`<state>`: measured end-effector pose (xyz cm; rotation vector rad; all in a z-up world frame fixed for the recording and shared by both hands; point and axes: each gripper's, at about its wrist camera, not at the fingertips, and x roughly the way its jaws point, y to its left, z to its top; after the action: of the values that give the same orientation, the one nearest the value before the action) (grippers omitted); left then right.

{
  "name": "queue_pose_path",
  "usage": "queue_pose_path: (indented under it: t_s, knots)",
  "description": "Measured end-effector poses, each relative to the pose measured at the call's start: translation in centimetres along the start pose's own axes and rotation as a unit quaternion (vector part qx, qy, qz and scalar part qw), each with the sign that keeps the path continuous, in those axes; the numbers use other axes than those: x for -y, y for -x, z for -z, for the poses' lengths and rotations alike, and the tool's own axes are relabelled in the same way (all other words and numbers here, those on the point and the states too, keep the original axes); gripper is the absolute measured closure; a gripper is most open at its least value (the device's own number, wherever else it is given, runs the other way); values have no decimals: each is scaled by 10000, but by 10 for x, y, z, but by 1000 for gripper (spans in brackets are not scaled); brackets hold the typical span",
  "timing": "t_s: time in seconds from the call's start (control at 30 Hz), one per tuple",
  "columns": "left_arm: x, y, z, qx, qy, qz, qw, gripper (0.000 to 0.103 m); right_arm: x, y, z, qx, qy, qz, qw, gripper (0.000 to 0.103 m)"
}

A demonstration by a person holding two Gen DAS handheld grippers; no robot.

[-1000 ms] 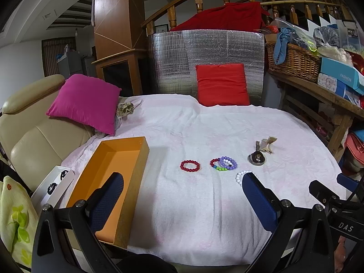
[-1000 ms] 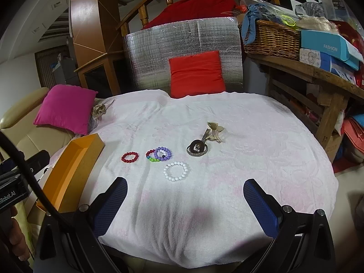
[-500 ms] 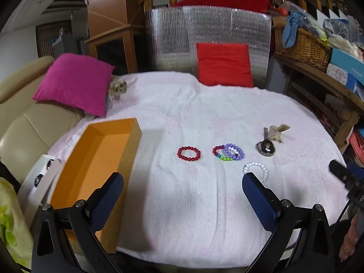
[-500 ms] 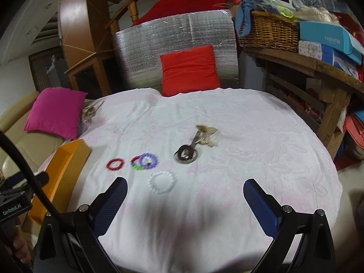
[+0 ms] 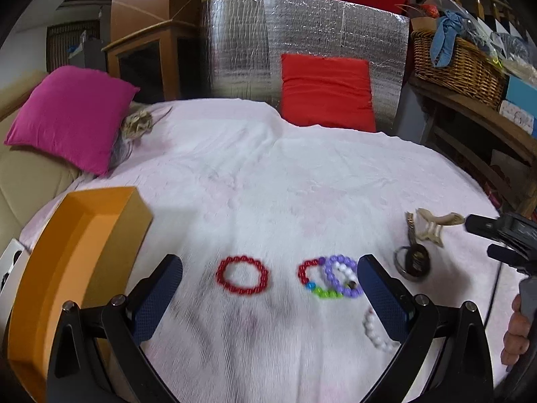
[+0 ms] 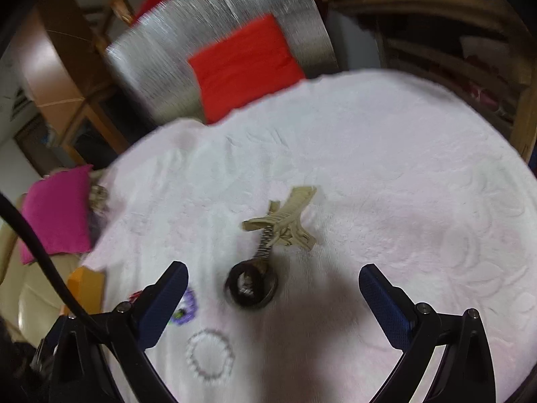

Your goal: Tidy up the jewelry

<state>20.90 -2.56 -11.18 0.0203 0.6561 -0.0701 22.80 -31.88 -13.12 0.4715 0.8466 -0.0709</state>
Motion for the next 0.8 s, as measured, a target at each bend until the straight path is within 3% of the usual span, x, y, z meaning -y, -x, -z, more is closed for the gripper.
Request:
queue_pose_path:
  t_s: [0.17, 0.3, 0.43, 0.47, 0.6, 0.8]
  knots:
    - [7, -25, 2, -212, -15, -134, 9997, 0, 3, -46, -10, -426, -329, 217, 9983, 19]
    - [7, -33, -1, -225, 80, -172, 9996, 0, 9, -67, -12, -624, -458, 437, 9960, 55]
    - [4, -39, -1, -242, 295, -207, 9991, 0, 21, -70, -14, -576, -643, 334, 9957, 64]
    - [5, -39, -2, -233, 364, -208, 9988, 0, 22, -68, -14, -527, -646, 345, 9959, 72]
    - [10, -39, 0, -94, 375, -316, 9988, 0, 25, -61, -10, -504, -669, 223, 9962, 84]
    - [21, -35, 3, 89, 342, -432, 9984, 0, 34, -37, -5, -371, -659, 91, 9971, 87]
